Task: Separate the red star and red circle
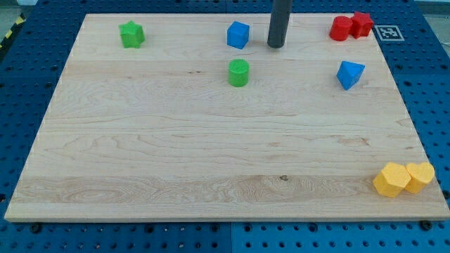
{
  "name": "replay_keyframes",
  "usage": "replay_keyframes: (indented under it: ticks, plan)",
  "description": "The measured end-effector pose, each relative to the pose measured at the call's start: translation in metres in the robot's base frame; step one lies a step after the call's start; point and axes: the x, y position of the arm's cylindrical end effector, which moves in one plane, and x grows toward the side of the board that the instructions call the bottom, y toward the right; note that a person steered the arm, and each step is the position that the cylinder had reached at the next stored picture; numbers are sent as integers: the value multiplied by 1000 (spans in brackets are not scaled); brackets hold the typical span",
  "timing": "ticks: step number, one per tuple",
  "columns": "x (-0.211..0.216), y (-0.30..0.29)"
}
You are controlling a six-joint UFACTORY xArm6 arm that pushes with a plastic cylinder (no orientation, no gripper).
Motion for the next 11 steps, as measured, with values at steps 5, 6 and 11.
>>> replay_keyframes:
  ticks: [5,6,11]
  plan:
    - [64,237]
    - [62,249]
    - [-95,196]
